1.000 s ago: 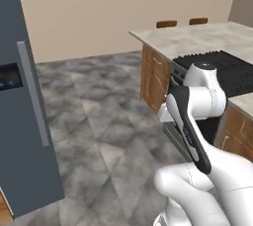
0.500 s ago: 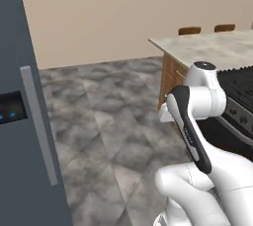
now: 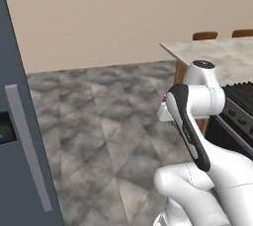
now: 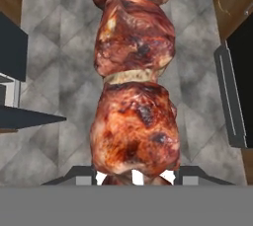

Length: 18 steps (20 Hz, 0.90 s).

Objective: Store the kebab skewer in the freezer for long-term storage. Close the freezer door after placing the cooked food.

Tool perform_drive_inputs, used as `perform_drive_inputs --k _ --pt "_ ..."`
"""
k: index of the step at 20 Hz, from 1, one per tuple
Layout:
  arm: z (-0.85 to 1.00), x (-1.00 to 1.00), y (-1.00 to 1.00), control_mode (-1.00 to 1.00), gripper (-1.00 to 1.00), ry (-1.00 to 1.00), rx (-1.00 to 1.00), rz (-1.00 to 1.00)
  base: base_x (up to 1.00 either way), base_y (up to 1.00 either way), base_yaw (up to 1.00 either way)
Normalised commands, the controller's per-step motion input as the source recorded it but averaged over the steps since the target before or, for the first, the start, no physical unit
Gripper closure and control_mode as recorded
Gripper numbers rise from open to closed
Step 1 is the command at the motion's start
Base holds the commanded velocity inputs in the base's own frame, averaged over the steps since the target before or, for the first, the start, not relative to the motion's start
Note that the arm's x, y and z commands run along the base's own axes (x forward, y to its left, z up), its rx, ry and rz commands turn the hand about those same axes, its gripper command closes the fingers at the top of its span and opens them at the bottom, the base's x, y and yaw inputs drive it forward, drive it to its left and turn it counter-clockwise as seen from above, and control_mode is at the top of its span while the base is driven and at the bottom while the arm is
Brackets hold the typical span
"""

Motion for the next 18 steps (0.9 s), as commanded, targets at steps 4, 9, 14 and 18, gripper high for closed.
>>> perform_drive_inputs --k 4,9,14,18 --pt "0.00 0.00 0.00 1.00 1.00 0.00 0.00 0.00 0.46 -0.47 0.11" --pt "0.00 0.00 0.00 1.00 1.00 0.00 0.00 0.00 0.57 -0.33 0.11" --pt "0.00 0.00 0.00 1.00 1.00 0.00 0.00 0.00 0.69 -0.23 0.09" --pt "0.00 0.00 0.00 1.00 1.00 0.00 0.00 0.00 0.83 -0.17 0.08"
